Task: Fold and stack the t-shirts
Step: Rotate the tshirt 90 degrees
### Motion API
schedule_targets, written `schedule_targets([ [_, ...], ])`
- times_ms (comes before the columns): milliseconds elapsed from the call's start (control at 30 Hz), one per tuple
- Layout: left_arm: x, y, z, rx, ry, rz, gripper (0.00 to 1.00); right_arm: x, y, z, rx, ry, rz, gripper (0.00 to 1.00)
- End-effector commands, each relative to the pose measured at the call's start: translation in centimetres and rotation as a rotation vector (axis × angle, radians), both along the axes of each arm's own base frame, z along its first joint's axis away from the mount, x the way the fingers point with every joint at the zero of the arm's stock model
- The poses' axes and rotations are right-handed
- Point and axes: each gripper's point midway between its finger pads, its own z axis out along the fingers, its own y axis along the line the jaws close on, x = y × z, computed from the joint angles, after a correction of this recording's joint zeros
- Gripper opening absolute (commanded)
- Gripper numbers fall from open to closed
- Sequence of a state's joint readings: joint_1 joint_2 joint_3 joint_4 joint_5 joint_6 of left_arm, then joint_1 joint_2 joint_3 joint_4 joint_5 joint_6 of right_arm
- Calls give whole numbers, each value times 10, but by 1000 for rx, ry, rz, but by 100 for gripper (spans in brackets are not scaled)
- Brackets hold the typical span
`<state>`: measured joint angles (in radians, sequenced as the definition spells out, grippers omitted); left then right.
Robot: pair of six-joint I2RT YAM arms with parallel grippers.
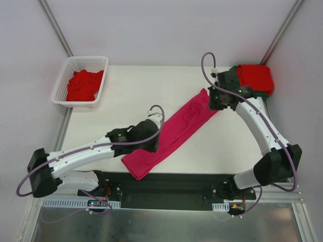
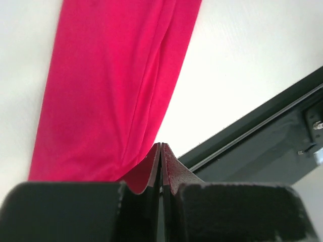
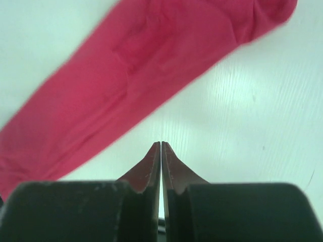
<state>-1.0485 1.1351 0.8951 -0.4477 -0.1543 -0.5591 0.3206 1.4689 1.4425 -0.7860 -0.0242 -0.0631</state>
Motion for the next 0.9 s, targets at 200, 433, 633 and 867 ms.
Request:
schedule_targets([
  [200, 55, -159, 24, -96, -156, -483, 0, -76, -44, 1, 14, -101, -217, 3],
  [433, 135, -197, 20, -200, -129, -480, 0, -119, -69, 2, 1, -119, -290, 4],
  [633, 195, -214, 6, -215, -144, -458, 0, -139, -78, -4, -13, -101, -307, 4],
  [867, 214, -220, -30, -201, -86, -451, 0, -141, -78, -9, -14, -86, -311, 4],
])
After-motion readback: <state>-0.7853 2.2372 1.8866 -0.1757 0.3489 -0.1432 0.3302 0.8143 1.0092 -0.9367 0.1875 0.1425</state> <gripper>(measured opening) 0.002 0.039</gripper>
